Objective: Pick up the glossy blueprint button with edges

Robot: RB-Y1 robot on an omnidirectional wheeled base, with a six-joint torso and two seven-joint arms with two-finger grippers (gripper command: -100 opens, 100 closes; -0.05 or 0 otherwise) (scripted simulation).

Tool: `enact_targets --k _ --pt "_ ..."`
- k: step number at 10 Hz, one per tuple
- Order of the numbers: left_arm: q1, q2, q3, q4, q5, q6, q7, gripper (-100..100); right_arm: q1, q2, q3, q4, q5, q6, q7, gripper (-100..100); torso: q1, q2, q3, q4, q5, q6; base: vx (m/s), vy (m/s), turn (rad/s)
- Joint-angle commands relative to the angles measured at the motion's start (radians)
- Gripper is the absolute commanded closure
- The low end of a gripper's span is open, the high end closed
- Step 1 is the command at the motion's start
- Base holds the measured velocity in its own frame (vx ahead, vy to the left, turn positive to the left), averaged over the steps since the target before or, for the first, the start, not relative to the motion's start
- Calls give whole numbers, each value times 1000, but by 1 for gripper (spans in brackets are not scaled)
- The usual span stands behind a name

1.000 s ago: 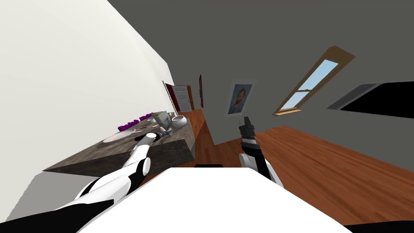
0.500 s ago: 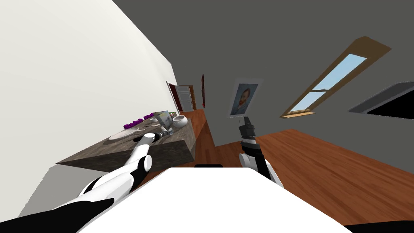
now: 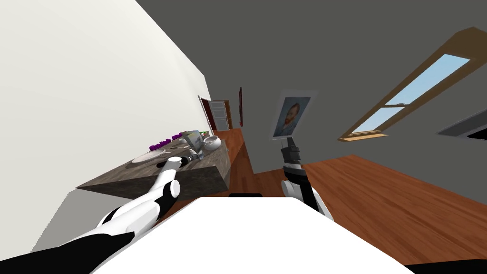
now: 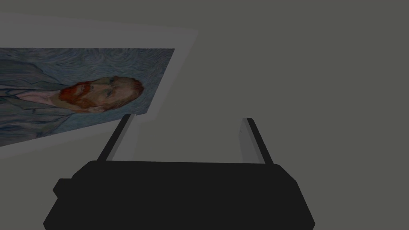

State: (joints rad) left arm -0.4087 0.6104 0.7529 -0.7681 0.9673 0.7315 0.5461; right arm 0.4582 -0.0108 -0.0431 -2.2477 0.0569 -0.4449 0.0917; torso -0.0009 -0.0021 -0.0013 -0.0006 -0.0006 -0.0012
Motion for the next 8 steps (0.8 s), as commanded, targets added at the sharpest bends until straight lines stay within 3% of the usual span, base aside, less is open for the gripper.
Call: enact_targets --k 1,2,4,5,7,8 --pt "-4 -5 18 5 6 16 -50 -100 0 0 0 0 0 0 0 0 0 0 0 0 0 0 64 -41 122" --pt "-21 -9 57 30 22 44 -77 -100 0 0 0 0 0 0 0 0 0 0 0 0 0 0 96 -58 177" --pt "-21 -9 57 30 22 44 -125 -100 0 0 0 0 0 0 0 0 -1 -2 -1 0 0 1 57 -49 32" --pt "-39 -14 96 55 39 71 -160 -100 0 0 0 0 0 0 0 0 0 1 0 0 0 1 52 -43 169" --pt "-39 -14 96 55 39 71 -198 -100 0 0 0 0 0 0 0 0 0 0 0 0 0 1 47 -36 39" --pt "-38 -14 94 53 38 70 -183 -100 0 0 0 0 0 0 0 0 1 1 0 0 0 1 11 -5 -6"
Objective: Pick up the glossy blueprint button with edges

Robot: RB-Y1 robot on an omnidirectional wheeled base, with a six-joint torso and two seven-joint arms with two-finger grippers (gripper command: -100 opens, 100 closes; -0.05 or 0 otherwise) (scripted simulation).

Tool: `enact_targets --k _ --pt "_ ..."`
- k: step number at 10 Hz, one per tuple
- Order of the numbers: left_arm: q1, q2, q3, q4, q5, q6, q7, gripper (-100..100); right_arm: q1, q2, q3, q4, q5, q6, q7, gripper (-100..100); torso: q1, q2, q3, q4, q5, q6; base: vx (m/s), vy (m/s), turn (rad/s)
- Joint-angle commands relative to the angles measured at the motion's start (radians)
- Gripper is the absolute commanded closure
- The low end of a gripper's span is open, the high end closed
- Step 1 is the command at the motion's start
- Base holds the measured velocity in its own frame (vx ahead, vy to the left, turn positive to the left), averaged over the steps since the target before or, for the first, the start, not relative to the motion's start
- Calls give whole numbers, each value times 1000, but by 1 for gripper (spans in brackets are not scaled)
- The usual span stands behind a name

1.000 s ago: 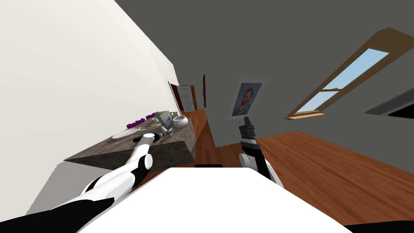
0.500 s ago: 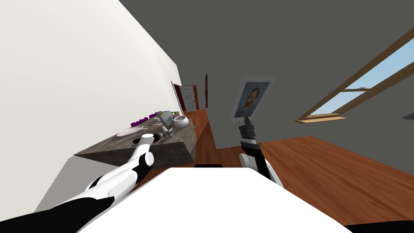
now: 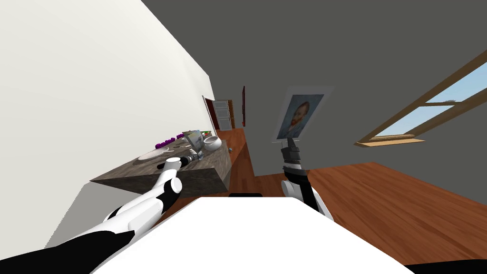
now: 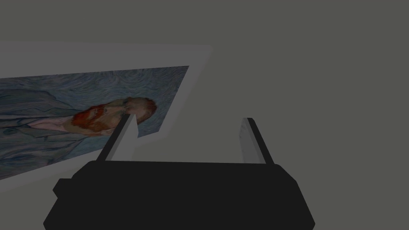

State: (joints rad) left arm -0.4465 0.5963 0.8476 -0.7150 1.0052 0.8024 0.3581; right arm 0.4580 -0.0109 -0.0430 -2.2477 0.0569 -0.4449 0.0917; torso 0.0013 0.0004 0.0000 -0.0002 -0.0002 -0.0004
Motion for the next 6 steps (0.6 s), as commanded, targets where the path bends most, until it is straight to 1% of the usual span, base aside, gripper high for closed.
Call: enact_targets --k 1,5,6 --pt "0 0 0 0 0 0 0 100 0 0 0 0 0 0 0 0 0 0 0 0 0 0 0 0 0" --pt "-1 0 0 0 0 1 1 100 0 0 0 0 0 0 0 0 0 1 0 0 0 0 0 0 0" --pt "-1 0 0 0 1 1 1 0 0 0 0 0 0 0 0 0 0 1 0 0 0 0 0 0 0"
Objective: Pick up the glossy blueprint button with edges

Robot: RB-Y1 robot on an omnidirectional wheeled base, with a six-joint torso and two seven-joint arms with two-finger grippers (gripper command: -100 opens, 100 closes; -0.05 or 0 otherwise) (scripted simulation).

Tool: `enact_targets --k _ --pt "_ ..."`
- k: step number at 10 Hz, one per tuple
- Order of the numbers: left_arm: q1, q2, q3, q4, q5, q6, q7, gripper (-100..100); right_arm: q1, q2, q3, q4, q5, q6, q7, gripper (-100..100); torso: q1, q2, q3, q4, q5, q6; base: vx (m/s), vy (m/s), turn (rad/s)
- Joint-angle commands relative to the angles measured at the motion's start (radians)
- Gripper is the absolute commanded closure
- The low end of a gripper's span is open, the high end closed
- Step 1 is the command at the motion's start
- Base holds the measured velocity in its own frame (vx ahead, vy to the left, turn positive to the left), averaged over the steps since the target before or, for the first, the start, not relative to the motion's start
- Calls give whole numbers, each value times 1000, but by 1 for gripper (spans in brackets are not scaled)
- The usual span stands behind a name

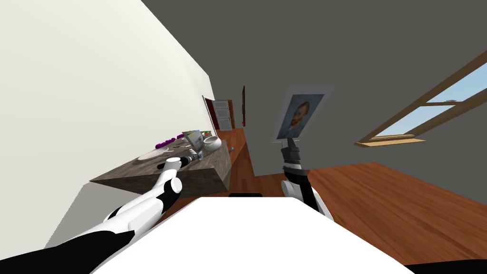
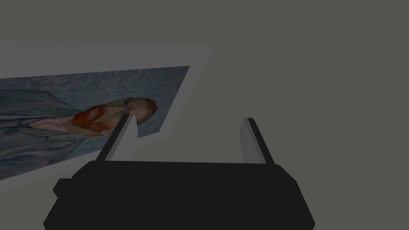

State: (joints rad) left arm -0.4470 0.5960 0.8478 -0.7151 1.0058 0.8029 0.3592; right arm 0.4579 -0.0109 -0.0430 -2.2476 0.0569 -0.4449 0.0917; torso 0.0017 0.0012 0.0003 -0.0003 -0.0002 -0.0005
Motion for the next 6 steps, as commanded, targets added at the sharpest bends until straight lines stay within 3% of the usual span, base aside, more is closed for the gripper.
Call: enact_targets --k 1,2,3,5,6 --pt "17 5 -38 -23 -16 -28 50 100 0 0 0 0 0 0 0 0 0 0 0 0 0 0 -62 29 -170" --pt "17 5 -38 -23 -16 -28 62 100 0 0 0 0 0 0 0 0 2 2 1 0 1 2 -84 57 -108" --pt "34 10 -77 -48 -33 -55 92 100 0 0 0 0 0 0 0 0 4 3 1 0 2 1 -116 88 -179" --pt "34 10 -77 -48 -33 -55 134 100 0 0 0 0 0 0 0 0 7 4 2 0 2 0 -59 53 -38" --pt "52 14 -115 -74 -49 -82 171 100 0 0 0 0 0 0 0 0 5 1 0 -1 2 -1 -65 35 -132"
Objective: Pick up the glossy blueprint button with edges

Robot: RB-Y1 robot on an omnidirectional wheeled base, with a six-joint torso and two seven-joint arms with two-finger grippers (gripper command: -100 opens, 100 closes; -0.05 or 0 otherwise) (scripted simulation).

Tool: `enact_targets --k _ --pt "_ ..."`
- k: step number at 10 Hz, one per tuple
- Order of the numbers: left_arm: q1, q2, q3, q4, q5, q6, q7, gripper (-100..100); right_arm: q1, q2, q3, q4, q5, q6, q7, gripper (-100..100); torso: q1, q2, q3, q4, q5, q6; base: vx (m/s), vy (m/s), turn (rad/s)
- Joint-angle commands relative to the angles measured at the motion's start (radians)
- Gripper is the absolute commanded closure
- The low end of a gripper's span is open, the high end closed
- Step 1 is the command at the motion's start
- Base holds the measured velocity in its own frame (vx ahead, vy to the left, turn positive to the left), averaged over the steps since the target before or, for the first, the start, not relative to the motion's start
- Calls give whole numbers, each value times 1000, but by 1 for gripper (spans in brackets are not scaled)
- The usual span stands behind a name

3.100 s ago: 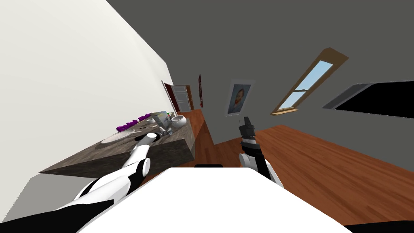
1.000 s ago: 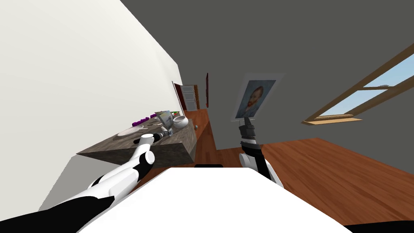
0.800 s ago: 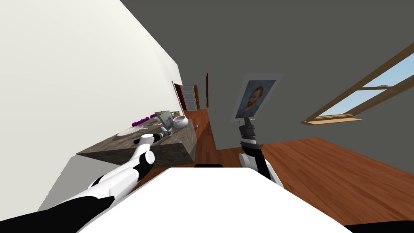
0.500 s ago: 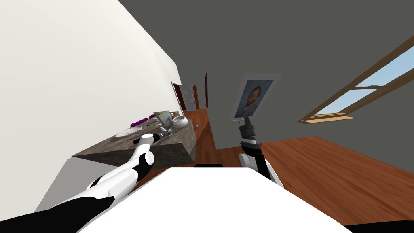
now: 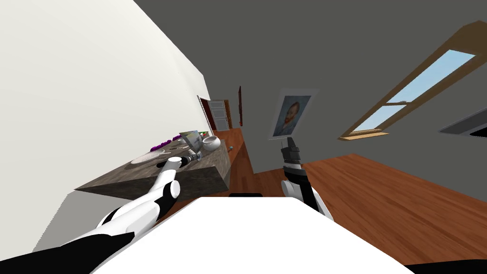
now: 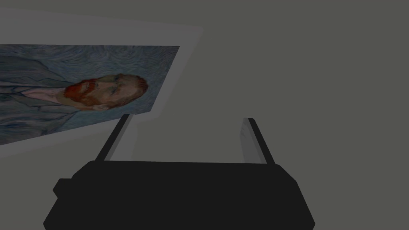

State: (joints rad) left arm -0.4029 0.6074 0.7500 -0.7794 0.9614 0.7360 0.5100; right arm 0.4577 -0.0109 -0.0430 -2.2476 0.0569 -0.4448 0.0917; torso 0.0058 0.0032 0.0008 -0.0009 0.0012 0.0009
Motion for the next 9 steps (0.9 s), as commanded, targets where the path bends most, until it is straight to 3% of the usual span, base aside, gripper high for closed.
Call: enact_targets --k 1,2,3,5,6,8,9 --pt "8 3 -18 -9 -5 -15 50 100 0 0 0 0 0 0 0 0 0 0 0 0 0 0 -67 36 -120" --pt "8 3 -18 -9 -5 -15 56 100 0 0 0 0 0 0 0 0 -1 0 0 0 0 -1 -24 17 -2" --pt "25 8 -57 -35 -22 -43 96 100 0 0 0 0 0 0 0 0 -1 -2 -1 0 -1 -2 -55 32 -138" --pt "25 8 -57 -35 -22 -43 129 100 0 0 0 0 0 0 0 0 0 0 0 1 0 -1 -47 34 -54" --pt "42 12 -95 -60 -38 -70 167 100 0 0 0 0 0 0 0 0 -1 -1 0 0 0 -2 -56 39 -112" --pt "42 12 -95 -60 -38 -70 202 100 0 0 0 0 0 0 0 0 0 0 1 1 0 -1 -56 32 -66" --pt "60 17 -134 -85 -55 -97 239 100 0 0 0 0 0 0 0 0 0 0 1 1 1 -2 -74 29 -150"
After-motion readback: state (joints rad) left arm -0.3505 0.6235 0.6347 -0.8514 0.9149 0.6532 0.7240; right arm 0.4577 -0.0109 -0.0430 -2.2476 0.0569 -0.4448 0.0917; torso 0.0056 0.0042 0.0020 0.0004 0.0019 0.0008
